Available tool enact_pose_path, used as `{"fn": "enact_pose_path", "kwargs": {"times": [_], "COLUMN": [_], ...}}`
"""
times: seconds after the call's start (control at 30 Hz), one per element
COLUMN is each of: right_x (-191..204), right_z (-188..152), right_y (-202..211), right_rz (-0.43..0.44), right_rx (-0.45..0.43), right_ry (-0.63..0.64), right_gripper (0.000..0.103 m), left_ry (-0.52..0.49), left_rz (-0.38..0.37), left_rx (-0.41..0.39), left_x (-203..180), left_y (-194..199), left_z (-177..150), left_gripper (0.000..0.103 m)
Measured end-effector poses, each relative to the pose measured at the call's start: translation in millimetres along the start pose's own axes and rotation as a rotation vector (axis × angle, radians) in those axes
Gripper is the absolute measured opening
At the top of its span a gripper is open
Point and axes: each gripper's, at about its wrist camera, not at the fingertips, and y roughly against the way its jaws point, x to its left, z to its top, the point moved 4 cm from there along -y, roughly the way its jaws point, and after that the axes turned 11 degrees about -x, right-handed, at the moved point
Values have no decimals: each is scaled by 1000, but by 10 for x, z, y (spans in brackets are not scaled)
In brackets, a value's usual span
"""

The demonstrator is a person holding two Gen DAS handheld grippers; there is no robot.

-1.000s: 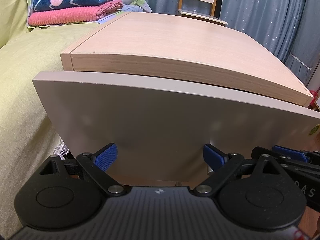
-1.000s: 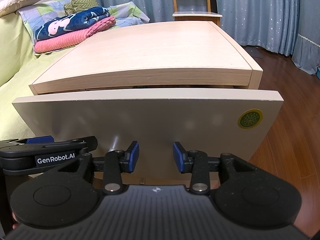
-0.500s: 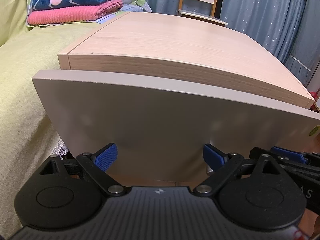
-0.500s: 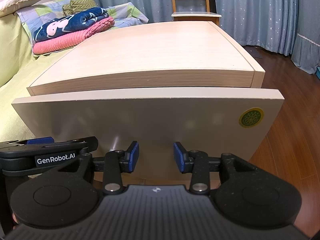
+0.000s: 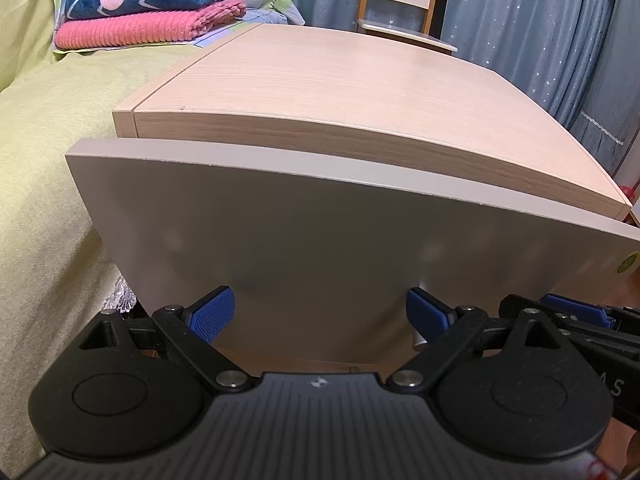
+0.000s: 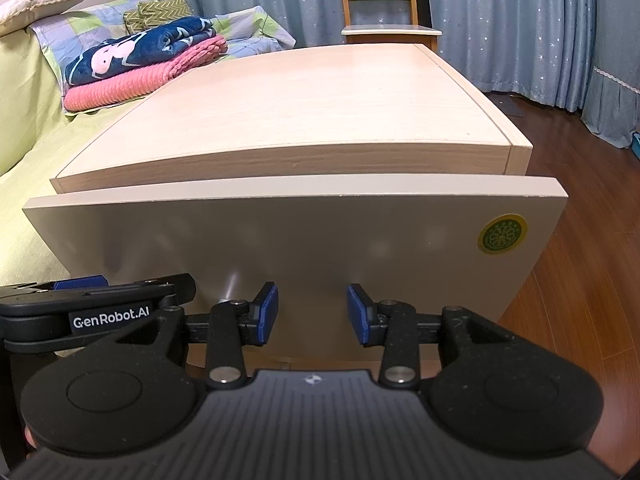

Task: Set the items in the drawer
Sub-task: 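Keep pushing the drawer front with both tools until it shuts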

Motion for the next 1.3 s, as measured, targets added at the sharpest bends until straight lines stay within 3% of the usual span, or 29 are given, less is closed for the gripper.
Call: {"fn": "enact_pose_path", "kwargs": {"times": [1.3], "right_x": [59], "right_z": [197], "right_y": [-133], "right_rz": [-13], "right_rx": [-9], "right_ry": [-4], "right_gripper": [34], "left_ry": [21], "left_rz": [-6], "left_rx": [4], "left_x": [33], "left_y": [-165], "left_z": [82], "left_gripper": [94]}}
